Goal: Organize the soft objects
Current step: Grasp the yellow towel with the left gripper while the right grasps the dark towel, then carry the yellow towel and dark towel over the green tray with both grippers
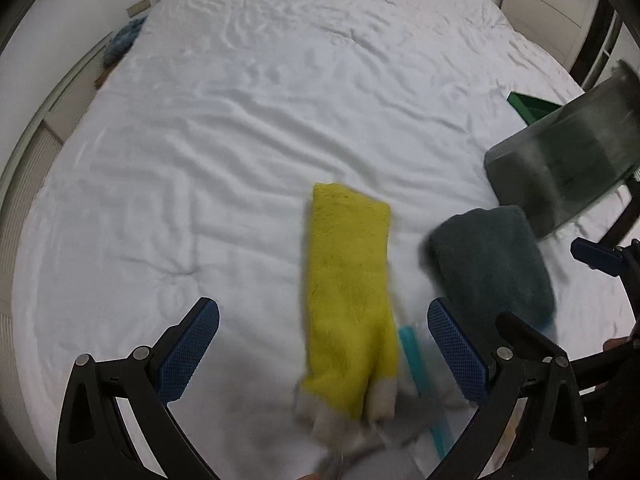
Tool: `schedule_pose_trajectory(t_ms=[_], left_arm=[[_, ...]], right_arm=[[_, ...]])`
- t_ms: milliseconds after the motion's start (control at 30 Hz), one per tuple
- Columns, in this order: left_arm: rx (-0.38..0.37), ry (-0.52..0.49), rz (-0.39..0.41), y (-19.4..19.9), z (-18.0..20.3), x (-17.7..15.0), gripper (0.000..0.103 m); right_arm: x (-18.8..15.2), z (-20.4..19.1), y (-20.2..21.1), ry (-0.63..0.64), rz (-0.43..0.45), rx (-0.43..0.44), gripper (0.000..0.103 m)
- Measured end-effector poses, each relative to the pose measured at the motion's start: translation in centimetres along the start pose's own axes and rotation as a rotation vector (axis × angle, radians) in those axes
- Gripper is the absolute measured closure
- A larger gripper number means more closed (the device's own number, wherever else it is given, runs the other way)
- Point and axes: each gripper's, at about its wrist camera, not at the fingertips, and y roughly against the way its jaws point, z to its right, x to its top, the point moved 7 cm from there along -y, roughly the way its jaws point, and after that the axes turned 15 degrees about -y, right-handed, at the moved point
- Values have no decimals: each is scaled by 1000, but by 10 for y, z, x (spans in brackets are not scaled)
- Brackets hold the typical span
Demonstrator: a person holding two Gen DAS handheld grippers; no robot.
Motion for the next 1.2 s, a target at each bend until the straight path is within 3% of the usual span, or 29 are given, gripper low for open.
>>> schedule_pose_trajectory(t_ms=[333, 733, 900, 967, 1067, 1133, 1200], left_arm=[[-8, -25, -90, -52, 1, 2, 1], [-1, -28, -192, -82, -1, -4, 1], [22, -56, -225, -88, 2, -5, 2], [32, -74, -226, -87, 6, -5, 6], [9, -82, -227, -86, 17, -5, 26], [-14, -93, -230, -84, 25, -4, 48], [-18, -114, -228, -80, 31, -3, 62]], right_arm=[[7, 8, -85, 28, -45, -6, 1], [-3, 20, -132, -13, -116, 30, 2], [-3, 23, -139, -33, -132, 66, 19], [-2, 22, -140, -37, -139, 82, 29], [-3, 15, -136, -26, -146, 115, 53], [-4, 11, -134, -21, -151, 137, 69], [-3, 7, -133, -5, -152, 152, 74]])
